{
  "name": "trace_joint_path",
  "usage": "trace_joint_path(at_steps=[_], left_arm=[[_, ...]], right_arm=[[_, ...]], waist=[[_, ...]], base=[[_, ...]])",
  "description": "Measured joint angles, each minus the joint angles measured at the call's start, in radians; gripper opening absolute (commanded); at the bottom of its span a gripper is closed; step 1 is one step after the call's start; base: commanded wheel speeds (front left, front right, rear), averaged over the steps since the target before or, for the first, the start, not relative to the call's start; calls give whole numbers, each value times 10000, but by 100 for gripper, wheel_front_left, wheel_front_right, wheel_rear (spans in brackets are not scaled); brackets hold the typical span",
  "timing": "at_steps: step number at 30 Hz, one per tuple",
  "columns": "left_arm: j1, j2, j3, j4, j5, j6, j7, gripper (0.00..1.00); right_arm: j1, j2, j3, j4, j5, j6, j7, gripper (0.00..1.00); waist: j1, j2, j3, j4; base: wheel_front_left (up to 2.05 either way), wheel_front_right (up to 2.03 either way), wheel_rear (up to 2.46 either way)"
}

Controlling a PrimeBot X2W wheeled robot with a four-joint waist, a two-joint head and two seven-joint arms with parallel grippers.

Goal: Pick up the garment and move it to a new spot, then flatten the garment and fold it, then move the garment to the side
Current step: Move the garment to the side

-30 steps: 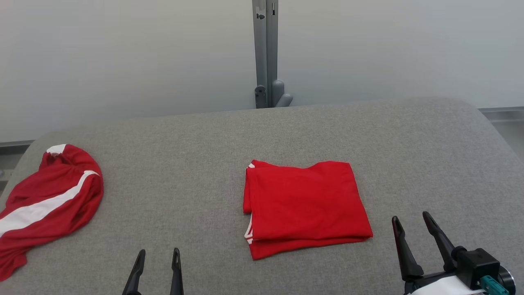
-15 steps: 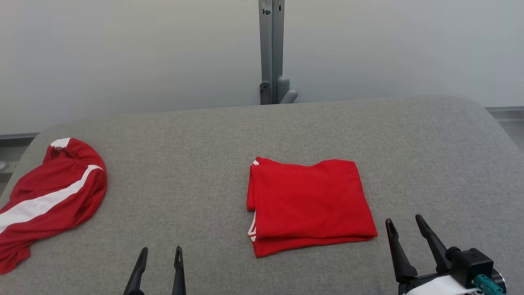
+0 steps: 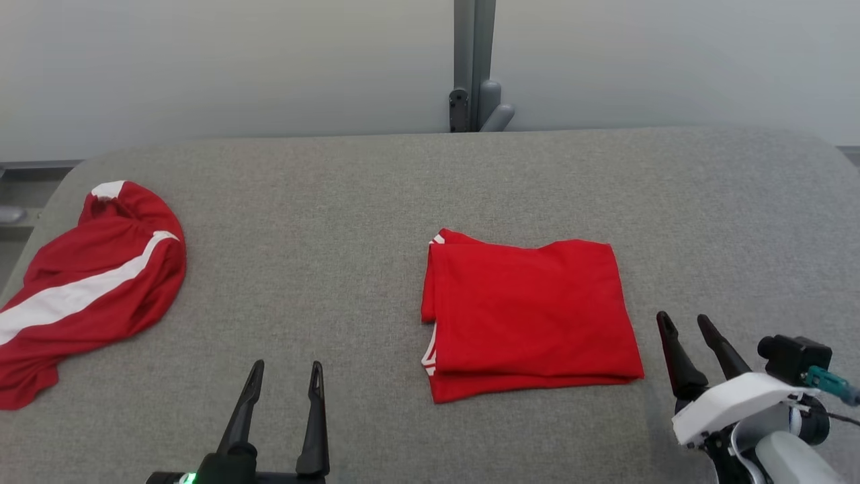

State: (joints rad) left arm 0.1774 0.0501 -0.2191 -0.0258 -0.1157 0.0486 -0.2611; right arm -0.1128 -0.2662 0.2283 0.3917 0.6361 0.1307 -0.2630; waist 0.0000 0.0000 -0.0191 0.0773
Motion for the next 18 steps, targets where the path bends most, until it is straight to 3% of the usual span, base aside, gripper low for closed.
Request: trace_joint_path(at_steps=[5, 10, 18], left_arm=[[-207, 0, -153, -12, -19, -31, -2, 100], [-508, 0, -265, 21, -142, -96, 0, 100], [-881, 0, -403, 25, -188, -121, 0, 100]], right_arm=[[-1335, -759, 1220, 1152, 2090, 0, 222, 100], [-2247, -1398, 2228, 1482, 4130, 0, 1068, 100], [-2778, -1894, 2658, 1618, 6861, 0, 2372, 100]], waist=[[0, 0, 447, 151], [0, 0, 926, 326], [0, 0, 1573, 663]], base=[[0, 0, 0], [0, 0, 0], [0, 0, 0]])
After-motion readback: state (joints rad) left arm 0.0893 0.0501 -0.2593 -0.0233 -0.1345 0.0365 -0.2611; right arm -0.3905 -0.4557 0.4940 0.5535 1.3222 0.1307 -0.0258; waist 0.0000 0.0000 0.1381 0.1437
